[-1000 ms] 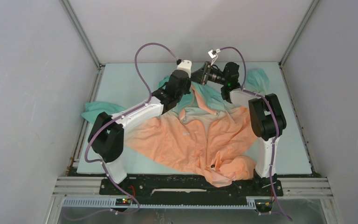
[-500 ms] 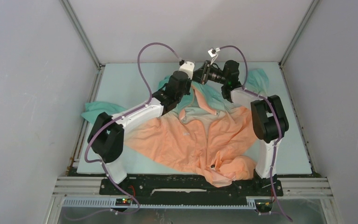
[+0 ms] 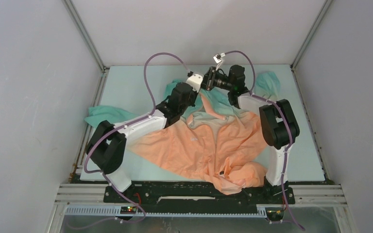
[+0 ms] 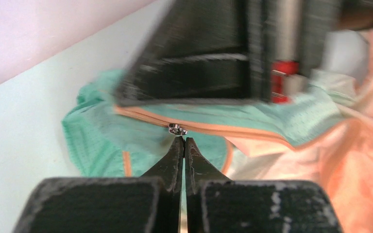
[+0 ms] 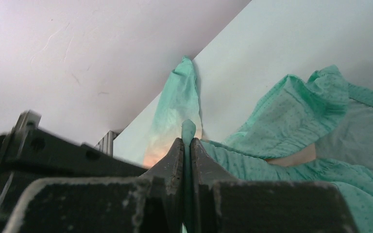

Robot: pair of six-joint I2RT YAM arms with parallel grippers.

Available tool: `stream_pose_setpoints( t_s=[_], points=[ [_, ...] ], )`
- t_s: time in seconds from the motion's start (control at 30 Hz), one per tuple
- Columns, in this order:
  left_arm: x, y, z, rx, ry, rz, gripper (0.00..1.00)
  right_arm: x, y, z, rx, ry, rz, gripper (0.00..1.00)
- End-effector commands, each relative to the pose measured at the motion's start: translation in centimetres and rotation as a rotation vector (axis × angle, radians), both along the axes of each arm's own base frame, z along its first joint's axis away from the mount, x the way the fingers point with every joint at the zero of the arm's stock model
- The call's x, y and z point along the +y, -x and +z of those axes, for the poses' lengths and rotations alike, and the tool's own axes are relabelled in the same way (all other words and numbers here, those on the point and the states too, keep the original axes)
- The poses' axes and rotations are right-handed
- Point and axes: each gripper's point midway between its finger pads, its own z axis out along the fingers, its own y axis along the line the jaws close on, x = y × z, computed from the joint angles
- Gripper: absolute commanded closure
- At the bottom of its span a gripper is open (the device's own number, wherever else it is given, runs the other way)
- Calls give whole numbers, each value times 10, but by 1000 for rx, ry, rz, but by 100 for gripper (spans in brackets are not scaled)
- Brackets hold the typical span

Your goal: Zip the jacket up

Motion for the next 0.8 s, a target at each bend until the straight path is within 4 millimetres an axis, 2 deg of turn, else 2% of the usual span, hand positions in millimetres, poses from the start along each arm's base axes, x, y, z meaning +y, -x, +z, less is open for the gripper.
stream_pose_setpoints(
  t_s=[0.0, 0.13, 0.3, 0.5, 0.63, 0.77],
  points=[
    [-45, 57, -13, 72, 23, -214, 100, -6, -17, 74, -203, -101, -145, 100],
    [-46, 59, -4, 64, 63, -213, 100, 2, -11, 77, -226, -110, -128, 100],
    [-51, 68, -4, 95, 108, -234, 100, -2, -21, 82, -216, -128, -171, 100],
    [-46, 92, -20, 150, 59, -204, 100, -33, -66, 98, -150, -177, -404, 100],
    [-50, 127, -34, 196, 35, -234, 100, -69, -104, 119, -136, -224, -570, 100],
    [-60, 160, -50, 251, 3, -280, 100, -94, -125, 147, -171, -247, -659, 100]
  ],
)
